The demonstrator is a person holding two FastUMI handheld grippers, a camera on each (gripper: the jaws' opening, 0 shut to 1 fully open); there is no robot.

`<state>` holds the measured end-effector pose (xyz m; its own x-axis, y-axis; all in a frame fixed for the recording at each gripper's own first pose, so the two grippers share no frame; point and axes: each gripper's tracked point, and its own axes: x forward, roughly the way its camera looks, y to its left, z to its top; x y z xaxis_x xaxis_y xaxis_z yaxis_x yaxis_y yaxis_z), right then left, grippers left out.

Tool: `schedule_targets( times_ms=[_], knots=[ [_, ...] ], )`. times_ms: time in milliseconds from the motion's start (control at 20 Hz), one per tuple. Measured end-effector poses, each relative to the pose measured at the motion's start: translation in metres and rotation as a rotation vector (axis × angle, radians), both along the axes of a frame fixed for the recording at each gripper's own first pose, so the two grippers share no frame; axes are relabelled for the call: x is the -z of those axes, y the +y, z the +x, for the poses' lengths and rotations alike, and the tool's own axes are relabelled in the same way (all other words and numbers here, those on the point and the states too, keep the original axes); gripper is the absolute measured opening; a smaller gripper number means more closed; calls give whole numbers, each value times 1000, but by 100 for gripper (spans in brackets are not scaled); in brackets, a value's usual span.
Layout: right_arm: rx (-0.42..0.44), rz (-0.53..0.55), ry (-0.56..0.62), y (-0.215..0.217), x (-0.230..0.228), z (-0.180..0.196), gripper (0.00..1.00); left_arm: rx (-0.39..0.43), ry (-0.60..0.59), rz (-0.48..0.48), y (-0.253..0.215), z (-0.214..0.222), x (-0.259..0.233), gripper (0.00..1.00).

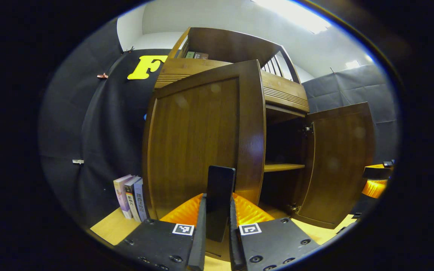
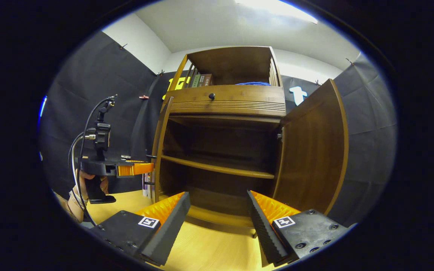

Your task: Open the right door of the double-door shoe cabinet with the right hand, and open the left door with the left hand.

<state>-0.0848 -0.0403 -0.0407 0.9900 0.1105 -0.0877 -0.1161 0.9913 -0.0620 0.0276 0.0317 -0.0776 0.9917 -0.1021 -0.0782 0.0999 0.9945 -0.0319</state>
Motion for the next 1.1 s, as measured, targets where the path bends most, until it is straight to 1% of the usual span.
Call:
schedule_targets(
  times_ms=[150,300,350,400,500,600,700,800,900,950,1000,1050,1100],
  knots=[
    [-26,16,-5,13,-1,4,94,-18,1,13,13,-14,-2,29],
    [-57,35,-6,30,0,7,94,-33,9,26,25,-23,-3,27],
    [-70,39,-4,35,1,8,94,-38,8,33,29,-27,-5,28],
    [-82,41,-1,42,3,9,94,-43,8,38,33,-31,-6,26],
    [-101,42,3,53,4,10,93,-54,9,54,44,-39,-7,27],
    [-123,43,4,65,6,11,94,-72,6,65,59,-46,-9,24],
    [-141,48,3,77,7,14,93,-99,4,78,76,-54,-11,22],
    [-163,60,6,90,8,16,94,-133,1,86,93,-62,-13,17],
    [-183,68,12,104,9,18,94,-166,-4,89,111,-67,-15,16],
    [-193,66,16,111,11,19,93,-186,-4,91,121,-69,-14,12],
    [-201,61,19,117,12,19,93,-207,0,93,131,-72,-14,13],
    [-207,56,20,122,12,19,93,-225,4,96,141,-75,-13,10],
    [-215,52,21,128,13,19,95,-238,12,97,149,-78,-12,9]
  ],
)
